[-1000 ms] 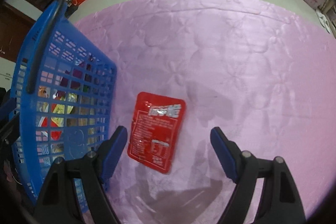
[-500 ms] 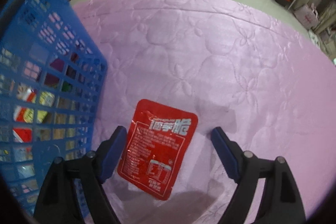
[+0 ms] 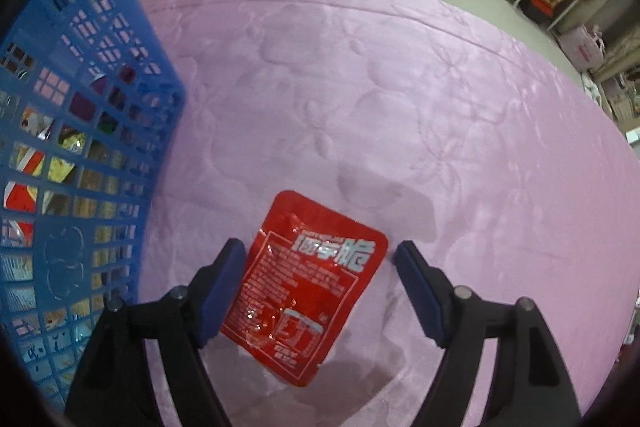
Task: Organize snacks
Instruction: 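Lower the right gripper over the red pack and close on it, then carry the red pack with the right gripper over the basket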
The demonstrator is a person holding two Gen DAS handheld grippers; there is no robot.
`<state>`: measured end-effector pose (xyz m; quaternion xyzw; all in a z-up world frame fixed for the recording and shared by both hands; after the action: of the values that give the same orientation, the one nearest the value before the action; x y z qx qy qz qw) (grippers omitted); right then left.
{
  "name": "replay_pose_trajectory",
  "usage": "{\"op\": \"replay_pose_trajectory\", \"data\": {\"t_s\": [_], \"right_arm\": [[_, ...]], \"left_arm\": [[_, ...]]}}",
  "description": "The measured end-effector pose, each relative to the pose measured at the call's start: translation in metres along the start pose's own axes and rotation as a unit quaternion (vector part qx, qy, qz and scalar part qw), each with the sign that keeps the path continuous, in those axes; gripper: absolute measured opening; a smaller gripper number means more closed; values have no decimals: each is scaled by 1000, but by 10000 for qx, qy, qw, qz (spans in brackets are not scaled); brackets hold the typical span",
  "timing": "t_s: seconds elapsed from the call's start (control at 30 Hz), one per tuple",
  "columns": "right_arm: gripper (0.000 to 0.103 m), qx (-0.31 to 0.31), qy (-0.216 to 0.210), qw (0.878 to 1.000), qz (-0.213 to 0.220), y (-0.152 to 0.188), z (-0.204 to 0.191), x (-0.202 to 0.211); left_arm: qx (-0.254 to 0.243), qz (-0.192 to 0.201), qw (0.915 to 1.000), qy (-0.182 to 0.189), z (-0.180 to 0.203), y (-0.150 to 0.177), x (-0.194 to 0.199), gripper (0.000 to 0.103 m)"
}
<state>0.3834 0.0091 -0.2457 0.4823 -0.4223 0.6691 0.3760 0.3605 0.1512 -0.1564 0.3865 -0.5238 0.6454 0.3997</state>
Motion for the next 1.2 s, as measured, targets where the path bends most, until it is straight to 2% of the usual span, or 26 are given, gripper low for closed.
{"op": "replay_pose_trajectory", "data": {"t_s": [0.13,0.3,0.43,0.57,0.63,0.7,0.77,0.83,0.87,1.07,1.2], "right_arm": [[81,34,164,9999,16,6,-1,2],[81,-55,143,9999,-66,16,-14,10],[81,-572,36,9978,-345,23,-17,13],[81,-724,80,9972,-187,24,-18,13],[77,-665,90,9977,-81,18,-17,9],[65,-504,89,9987,63,21,-23,15],[60,-458,109,9988,98,27,-30,21],[48,-373,63,9991,194,31,-35,30],[39,-323,61,9992,237,36,-37,32],[29,-80,-82,9995,279,55,-40,38],[27,-64,-220,9995,230,60,-31,38]], "left_arm": [[-6,11,10000,0,1,0,0,103],[-80,10,10000,9,3,5,-1,103],[74,18,9998,189,2,9,-2,103],[45,43,9998,176,2,10,-1,103],[34,69,9998,177,1,10,1,103],[48,90,9997,212,0,10,2,103],[109,104,9996,246,-1,10,3,103],[116,98,9995,262,0,12,2,103],[108,84,9996,257,1,13,2,103],[155,84,9993,338,7,18,4,103],[59,149,9994,311,13,20,12,103]]}}
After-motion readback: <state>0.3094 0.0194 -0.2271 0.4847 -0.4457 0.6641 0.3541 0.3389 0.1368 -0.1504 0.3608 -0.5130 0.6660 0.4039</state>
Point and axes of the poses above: each gripper's, at about its wrist camera, not at the fingertips, and x roughly against the way its jaws point, z to its right, y to its underside, the point moved 6 cm from there along -x, roughly the way its jaws point, and after that the axes turned 9 degrees about y, right-handed, at the moved point
